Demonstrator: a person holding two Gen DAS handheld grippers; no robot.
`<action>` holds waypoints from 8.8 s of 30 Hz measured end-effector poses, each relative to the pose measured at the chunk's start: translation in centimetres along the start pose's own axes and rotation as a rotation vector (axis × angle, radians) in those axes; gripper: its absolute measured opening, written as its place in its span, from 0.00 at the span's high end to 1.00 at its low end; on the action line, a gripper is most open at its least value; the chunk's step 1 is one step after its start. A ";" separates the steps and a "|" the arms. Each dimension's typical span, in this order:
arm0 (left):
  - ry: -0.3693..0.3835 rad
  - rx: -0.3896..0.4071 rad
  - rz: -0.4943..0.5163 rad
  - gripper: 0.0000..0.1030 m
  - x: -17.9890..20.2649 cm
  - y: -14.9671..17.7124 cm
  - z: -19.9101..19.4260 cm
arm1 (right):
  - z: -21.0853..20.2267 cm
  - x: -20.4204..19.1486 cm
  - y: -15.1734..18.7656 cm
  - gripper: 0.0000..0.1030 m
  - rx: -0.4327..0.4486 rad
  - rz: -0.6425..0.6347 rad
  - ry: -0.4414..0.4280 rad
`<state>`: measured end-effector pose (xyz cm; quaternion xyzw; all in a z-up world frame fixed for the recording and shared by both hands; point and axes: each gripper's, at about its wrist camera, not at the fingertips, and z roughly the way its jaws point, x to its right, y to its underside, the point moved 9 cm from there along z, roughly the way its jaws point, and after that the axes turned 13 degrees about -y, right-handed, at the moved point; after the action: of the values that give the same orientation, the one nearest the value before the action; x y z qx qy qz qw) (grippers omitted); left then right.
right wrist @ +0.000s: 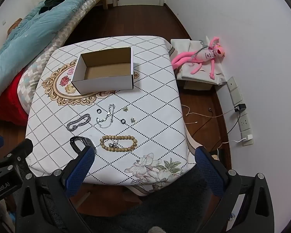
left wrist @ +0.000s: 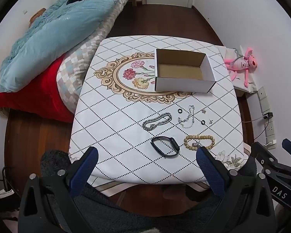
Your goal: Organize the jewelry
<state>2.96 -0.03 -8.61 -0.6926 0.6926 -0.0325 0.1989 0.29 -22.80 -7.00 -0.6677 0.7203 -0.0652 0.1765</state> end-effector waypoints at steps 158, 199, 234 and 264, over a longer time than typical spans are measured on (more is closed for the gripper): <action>0.069 -0.040 0.030 0.92 4.2 0.4 12.6 | 14.6 1.1 1.6 0.91 -0.098 0.177 -0.246; 0.164 0.041 0.049 0.29 8.5 -22.1 12.4 | 18.1 -1.8 -22.1 0.78 -0.091 0.106 -0.437; 0.013 0.233 -0.037 0.00 4.2 -16.1 6.3 | 12.0 2.0 -16.7 0.05 0.138 -0.049 0.016; -0.012 -0.005 0.048 0.09 2.5 -2.3 15.3 | 16.1 4.6 -2.7 0.25 -0.010 0.165 -0.141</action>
<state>10.18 0.99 -22.49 -0.6766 0.7077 -0.0217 0.2021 8.11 -25.36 -21.83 -0.6099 0.7590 0.0003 0.2279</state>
